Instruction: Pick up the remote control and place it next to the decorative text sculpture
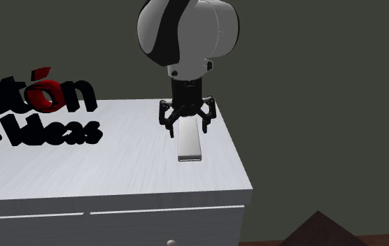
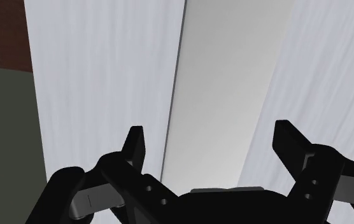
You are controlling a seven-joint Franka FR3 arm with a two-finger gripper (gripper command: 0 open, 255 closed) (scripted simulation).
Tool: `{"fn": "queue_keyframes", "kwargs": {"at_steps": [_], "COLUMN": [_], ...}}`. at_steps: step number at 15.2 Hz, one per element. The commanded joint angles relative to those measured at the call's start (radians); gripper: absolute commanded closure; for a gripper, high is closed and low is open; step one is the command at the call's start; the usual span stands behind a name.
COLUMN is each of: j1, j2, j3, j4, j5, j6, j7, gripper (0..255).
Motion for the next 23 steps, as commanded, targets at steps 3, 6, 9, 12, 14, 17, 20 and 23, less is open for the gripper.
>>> {"fn": "queue_keyframes", "kwargs": {"at_steps": [3,6,9,12,14,17,20,23], "j1": [0.0,0.0,0.0,0.0,0.0,0.0,0.0,0.0], "j2": [0.0,0.0,0.0,-0.008,-0.024,-0.047,-0.068,-0.088], "j3": [0.0,0.0,0.0,0.0,0.0,0.0,0.001,0.001], "j4": [0.0,0.0,0.0,0.004,0.014,0.03,0.048,0.068], "j5": [0.0,0.0,0.0,0.001,0.001,0.003,0.004,0.005], "j6": [0.0,0.0,0.0,-0.013,-0.038,-0.077,-0.116,-0.155], "j7": [0.0,0.0,0.0,-0.001,-0.002,-0.003,-0.004,-0.006], "gripper": [255,255,255,255,255,255,255,255]}}
